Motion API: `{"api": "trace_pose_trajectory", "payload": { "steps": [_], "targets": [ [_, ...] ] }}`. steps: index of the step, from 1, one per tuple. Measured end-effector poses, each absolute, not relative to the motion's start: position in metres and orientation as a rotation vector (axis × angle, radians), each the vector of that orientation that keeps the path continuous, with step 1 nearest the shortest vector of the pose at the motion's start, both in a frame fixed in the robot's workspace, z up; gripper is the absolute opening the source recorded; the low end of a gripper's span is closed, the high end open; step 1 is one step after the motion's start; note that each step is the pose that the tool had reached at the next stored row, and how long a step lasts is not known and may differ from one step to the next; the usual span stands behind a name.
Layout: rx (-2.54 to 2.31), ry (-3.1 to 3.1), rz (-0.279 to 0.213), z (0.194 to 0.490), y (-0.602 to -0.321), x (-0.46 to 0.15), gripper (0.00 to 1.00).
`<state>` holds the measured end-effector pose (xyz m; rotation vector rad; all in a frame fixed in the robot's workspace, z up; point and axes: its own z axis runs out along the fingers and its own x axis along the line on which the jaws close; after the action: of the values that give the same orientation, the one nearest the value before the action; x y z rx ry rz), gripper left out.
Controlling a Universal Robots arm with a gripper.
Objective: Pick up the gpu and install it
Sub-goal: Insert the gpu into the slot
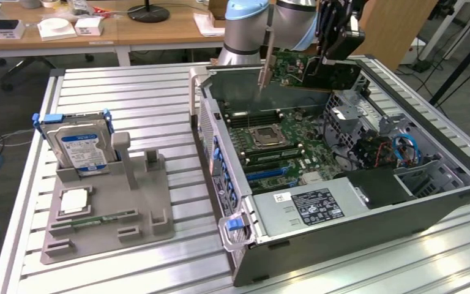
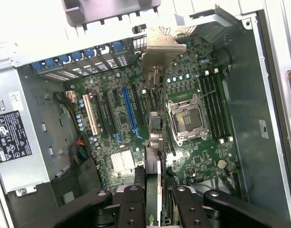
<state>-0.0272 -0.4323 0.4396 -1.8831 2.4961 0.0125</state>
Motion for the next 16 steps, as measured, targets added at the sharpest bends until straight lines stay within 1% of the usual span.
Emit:
{"api": "trace_pose_trajectory", "payload": {
  "steps": [16],
  "targets": [
    [-2.032, 2.377, 0.015, 0.4395, -0.4323, -0.0272, 0.26]
  ]
}}
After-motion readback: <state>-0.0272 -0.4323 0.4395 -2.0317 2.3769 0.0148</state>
